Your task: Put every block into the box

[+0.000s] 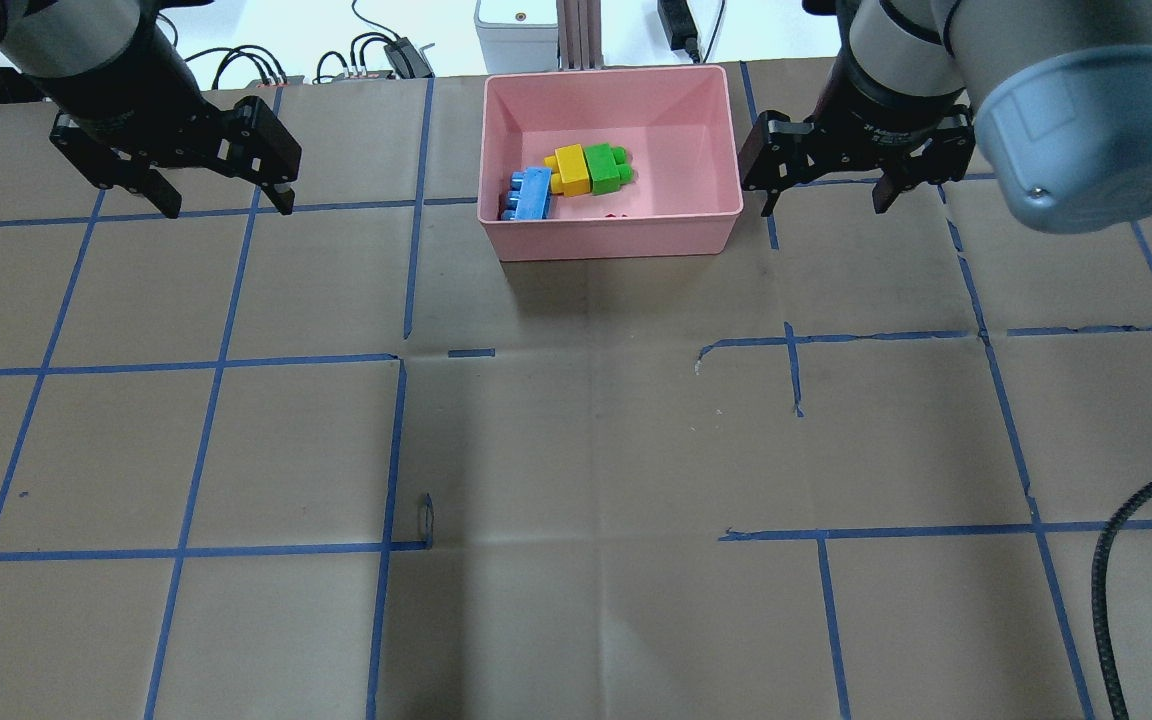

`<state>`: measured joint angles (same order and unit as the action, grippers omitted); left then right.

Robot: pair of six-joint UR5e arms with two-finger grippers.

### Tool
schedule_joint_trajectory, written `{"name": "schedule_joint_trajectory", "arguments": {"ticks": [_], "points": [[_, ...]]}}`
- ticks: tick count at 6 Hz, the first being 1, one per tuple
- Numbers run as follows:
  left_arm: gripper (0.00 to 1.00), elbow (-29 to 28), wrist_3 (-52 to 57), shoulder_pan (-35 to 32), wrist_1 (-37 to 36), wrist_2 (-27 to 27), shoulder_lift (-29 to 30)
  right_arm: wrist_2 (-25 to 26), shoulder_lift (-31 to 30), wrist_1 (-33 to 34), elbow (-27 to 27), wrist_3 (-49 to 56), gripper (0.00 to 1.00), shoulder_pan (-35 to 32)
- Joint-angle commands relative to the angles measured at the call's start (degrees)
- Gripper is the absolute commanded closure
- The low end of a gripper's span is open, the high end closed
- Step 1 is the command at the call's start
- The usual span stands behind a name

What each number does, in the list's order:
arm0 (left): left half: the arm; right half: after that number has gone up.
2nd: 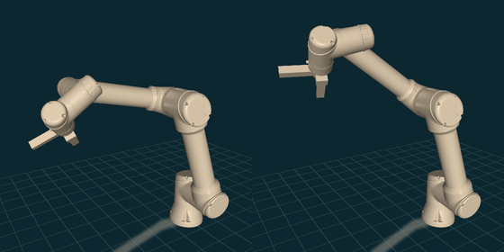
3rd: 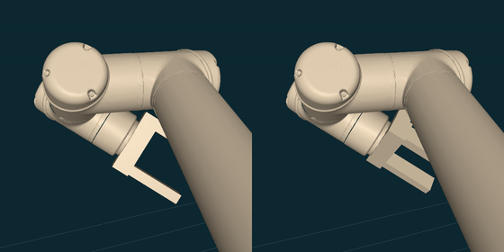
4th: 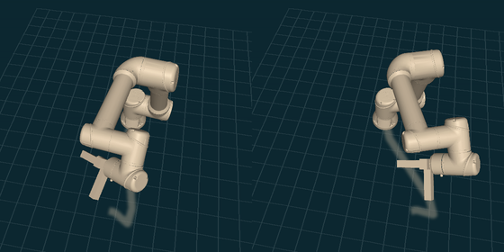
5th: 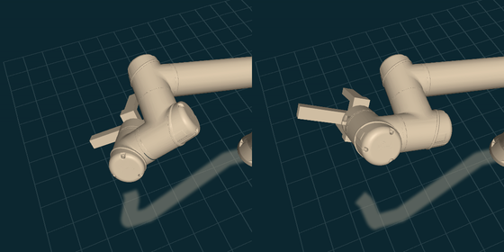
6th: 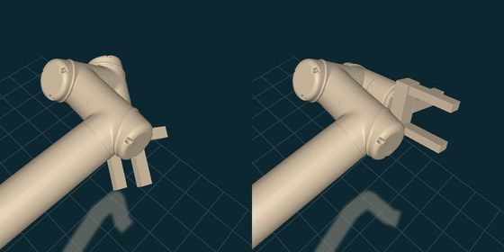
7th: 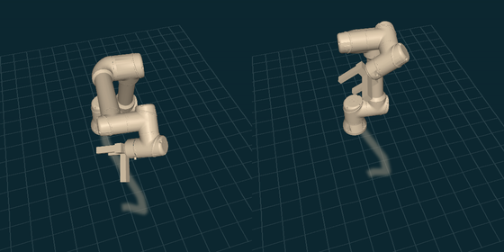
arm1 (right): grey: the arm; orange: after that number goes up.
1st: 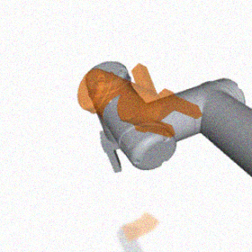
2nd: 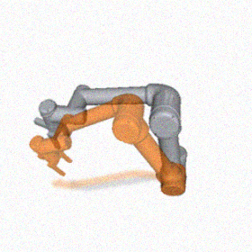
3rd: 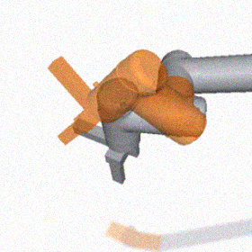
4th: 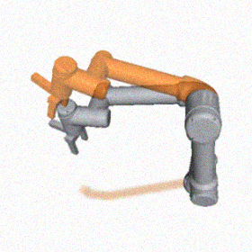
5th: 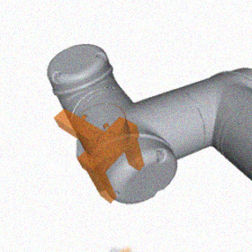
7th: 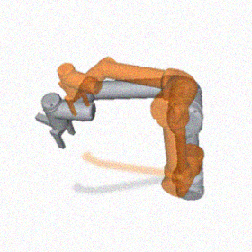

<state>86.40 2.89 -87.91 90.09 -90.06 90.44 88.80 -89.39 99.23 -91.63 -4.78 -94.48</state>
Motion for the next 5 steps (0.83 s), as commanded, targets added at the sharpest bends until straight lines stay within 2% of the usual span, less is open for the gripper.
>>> {"name": "schedule_joint_trajectory", "arguments": {"ticks": [1,5], "points": [[0.01,0.4,-1.8,-1.3,-0.5,-0.1,-0.2,0.1,0.0,0.0,-0.4,0.2,0.0,0.0],[0.01,1.0,-1.2,-1.3,-0.4,-0.6,-1.2,0.1,0.0,0.1,-0.4,0.1,0.0,0.0]]}}
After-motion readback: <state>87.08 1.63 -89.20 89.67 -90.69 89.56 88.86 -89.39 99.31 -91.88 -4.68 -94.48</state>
